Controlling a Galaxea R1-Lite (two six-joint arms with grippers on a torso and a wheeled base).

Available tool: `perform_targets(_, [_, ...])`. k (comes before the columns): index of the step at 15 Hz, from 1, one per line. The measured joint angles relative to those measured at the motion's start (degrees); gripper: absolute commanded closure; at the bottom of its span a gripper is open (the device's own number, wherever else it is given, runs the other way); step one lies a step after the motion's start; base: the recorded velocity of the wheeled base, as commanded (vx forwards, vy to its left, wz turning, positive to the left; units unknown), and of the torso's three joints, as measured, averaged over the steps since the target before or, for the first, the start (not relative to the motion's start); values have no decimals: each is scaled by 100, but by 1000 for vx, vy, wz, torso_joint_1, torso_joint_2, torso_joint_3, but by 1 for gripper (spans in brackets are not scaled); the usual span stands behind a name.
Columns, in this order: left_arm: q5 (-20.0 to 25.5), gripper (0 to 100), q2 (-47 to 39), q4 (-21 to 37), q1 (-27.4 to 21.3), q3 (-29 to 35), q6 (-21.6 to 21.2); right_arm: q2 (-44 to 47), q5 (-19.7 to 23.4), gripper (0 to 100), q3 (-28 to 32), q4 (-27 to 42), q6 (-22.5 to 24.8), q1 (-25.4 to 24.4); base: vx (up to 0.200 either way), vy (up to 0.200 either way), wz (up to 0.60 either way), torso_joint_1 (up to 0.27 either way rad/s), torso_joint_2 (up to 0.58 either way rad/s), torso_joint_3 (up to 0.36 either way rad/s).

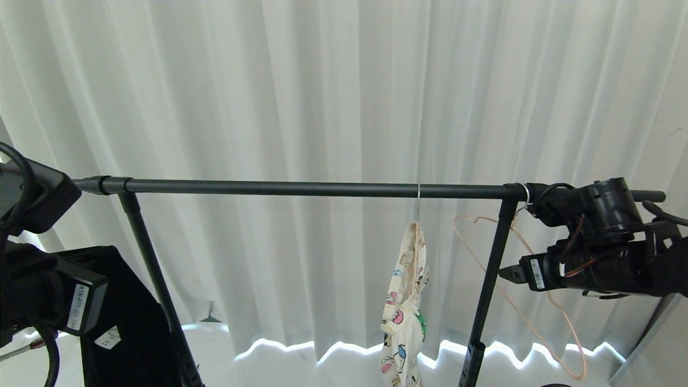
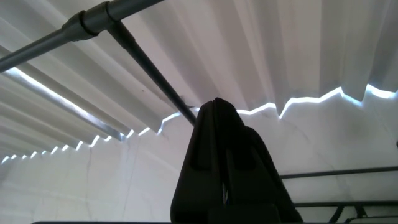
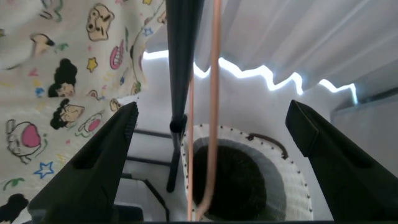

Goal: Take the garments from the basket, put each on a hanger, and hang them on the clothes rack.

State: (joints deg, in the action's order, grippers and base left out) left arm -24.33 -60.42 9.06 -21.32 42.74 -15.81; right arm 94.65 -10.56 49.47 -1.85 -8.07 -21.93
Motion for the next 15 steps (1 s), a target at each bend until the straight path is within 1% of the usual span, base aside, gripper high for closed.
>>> perform_targets(4, [0, 100, -6, 2, 5, -2, -15, 179, 115, 0, -66, -72, -24, 61, 0, 0, 0, 0, 0, 0])
perform_targets(10, [0, 100, -5, 2, 5, 22, -41, 256, 121, 0, -210, -77, -139, 94, 0, 0, 0, 0, 0, 0])
perform_targets(11, [0, 100, -5, 2, 5, 23, -44, 260, 121, 100, -223, -79, -163, 94, 0, 0, 0, 0, 0, 0])
perform_targets(15, [2, 100, -11, 5, 5, 32, -39, 265, 163, 100, -234, -154, -176, 94, 0, 0, 0, 0, 0, 0])
